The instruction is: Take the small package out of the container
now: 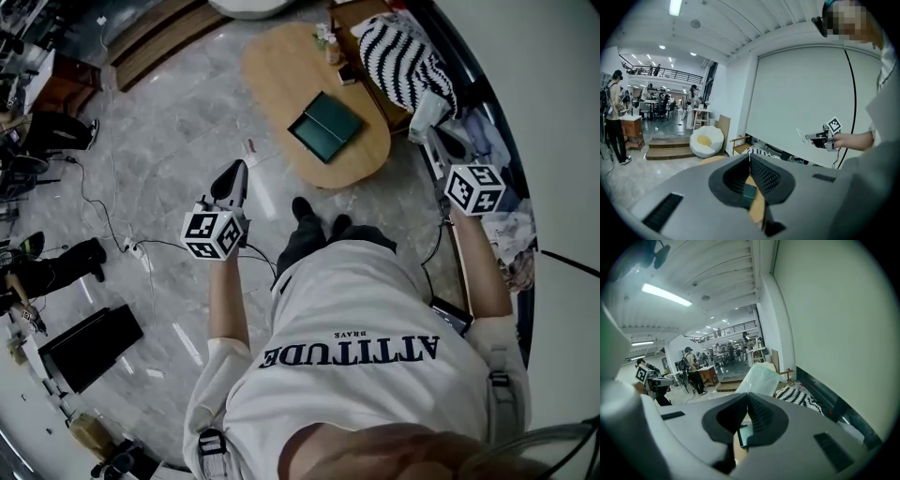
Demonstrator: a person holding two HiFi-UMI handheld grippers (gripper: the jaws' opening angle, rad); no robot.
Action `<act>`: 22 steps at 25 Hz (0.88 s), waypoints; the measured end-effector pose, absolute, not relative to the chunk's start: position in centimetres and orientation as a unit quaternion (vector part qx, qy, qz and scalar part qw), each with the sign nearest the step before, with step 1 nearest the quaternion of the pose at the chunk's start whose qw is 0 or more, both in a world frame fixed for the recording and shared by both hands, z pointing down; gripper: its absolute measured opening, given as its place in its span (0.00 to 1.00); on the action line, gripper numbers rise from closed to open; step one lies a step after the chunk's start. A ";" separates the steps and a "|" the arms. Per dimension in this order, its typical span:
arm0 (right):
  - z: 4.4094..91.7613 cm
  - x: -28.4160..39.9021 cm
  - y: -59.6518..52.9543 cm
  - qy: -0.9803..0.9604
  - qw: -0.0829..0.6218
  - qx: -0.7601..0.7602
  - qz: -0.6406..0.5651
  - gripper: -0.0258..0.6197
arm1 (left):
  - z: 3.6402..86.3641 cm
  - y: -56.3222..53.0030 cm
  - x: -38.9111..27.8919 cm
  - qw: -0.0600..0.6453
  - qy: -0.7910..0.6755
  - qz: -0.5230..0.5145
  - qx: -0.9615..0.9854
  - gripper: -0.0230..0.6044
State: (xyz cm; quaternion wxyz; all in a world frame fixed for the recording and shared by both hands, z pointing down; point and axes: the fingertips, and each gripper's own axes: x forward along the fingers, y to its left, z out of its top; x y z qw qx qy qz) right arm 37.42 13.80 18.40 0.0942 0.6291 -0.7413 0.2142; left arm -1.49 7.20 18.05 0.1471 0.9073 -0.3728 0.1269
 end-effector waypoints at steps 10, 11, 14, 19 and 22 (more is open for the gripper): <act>17.1 36.3 14.0 -0.753 0.076 0.625 0.193 0.07 | 18.2 9.9 -3.2 0.151 -0.396 0.110 0.899 0.07; 16.9 36.0 14.0 -0.752 0.076 0.626 0.190 0.07 | 18.1 10.0 -3.5 0.151 -0.398 0.108 0.898 0.07; 16.4 35.1 13.8 -0.753 0.073 0.628 0.180 0.07 | 17.6 9.9 -4.7 0.146 -0.404 0.102 0.897 0.07; 15.3 33.4 13.8 -0.755 0.068 0.631 0.164 0.07 | 16.4 9.4 -7.3 0.133 -0.413 0.094 0.896 0.07; 14.3 32.2 13.7 -0.757 0.063 0.632 0.153 0.07 | 15.5 8.7 -8.9 0.128 -0.416 0.088 0.896 0.07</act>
